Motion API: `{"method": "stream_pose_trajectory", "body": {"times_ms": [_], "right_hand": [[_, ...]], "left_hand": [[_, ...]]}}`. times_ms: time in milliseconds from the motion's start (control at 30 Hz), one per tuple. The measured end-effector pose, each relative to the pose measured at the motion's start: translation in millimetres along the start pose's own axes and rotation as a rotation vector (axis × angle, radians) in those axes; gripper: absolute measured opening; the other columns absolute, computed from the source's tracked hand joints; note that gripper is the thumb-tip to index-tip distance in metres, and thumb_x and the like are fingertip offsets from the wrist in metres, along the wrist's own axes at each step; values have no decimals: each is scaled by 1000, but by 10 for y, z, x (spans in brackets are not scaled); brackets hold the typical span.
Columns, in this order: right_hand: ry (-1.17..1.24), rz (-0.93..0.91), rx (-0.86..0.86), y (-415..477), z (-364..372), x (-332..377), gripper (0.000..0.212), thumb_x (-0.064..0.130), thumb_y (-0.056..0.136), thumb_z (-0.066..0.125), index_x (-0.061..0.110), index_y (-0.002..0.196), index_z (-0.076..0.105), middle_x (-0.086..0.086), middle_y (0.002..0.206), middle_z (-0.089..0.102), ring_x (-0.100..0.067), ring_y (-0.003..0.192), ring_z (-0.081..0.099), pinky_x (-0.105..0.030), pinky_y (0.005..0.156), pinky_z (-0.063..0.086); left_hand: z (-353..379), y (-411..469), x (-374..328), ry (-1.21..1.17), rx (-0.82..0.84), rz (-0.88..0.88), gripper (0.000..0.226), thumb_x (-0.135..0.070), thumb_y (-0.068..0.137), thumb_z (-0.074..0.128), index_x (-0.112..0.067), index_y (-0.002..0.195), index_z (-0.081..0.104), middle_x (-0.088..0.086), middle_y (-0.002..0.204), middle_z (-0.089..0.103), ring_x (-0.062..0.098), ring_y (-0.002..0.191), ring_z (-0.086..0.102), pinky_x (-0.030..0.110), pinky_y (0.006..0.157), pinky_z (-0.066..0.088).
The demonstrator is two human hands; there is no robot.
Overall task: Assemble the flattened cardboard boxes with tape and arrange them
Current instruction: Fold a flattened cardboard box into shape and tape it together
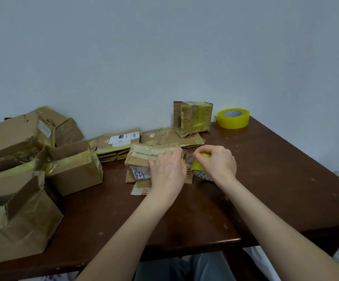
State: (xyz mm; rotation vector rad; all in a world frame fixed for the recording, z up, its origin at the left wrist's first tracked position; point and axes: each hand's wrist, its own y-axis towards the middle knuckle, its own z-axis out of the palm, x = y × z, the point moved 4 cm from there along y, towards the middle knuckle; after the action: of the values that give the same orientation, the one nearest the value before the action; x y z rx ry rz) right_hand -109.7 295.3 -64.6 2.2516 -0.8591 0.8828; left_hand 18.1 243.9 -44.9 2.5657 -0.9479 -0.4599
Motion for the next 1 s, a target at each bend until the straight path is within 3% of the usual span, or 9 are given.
{"method": "stream_pose_trajectory", "body": {"times_ms": [300, 500, 633, 800, 1000], "right_hand": [[-119, -30, -8, 68, 11, 66, 16, 42, 89, 57, 36, 88, 73, 2, 91, 71, -22, 89, 63, -28, 66, 46], [-181, -60, -32, 45, 33, 79, 19, 42, 91, 55, 35, 91, 72, 2, 88, 71, -22, 86, 64, -27, 63, 42], [-174, -51, -36, 52, 43, 74, 18, 41, 90, 55, 35, 90, 72, 2, 88, 71, -22, 85, 62, -27, 62, 40], [-157, -28, -46, 53, 22, 47, 17, 39, 90, 56, 35, 88, 72, 2, 89, 70, -23, 87, 63, -27, 63, 40], [165, 105, -117, 172, -230, -246, 14, 40, 86, 62, 32, 87, 74, 4, 96, 70, -21, 96, 60, -30, 76, 45]], "left_hand": [[-26, -6, 93, -96, -33, 62, 11, -18, 90, 52, -21, 101, 52, -4, 92, 59, 22, 93, 53, 42, 91, 40], [-49, -34, 183, -298, -100, 40, 6, -16, 92, 52, -20, 91, 48, -7, 76, 56, 17, 76, 57, 43, 81, 47], [-50, 12, 127, -212, -112, 105, 5, -15, 92, 52, -18, 96, 50, -5, 86, 56, 22, 82, 57, 43, 81, 45], [37, 110, 81, -72, -56, 21, 13, -19, 93, 49, -21, 105, 54, -3, 95, 58, 23, 91, 56, 45, 91, 41], [86, 180, 120, 49, -72, 77, 14, -26, 94, 51, -25, 106, 57, -6, 102, 57, 19, 101, 53, 44, 99, 37]]}}
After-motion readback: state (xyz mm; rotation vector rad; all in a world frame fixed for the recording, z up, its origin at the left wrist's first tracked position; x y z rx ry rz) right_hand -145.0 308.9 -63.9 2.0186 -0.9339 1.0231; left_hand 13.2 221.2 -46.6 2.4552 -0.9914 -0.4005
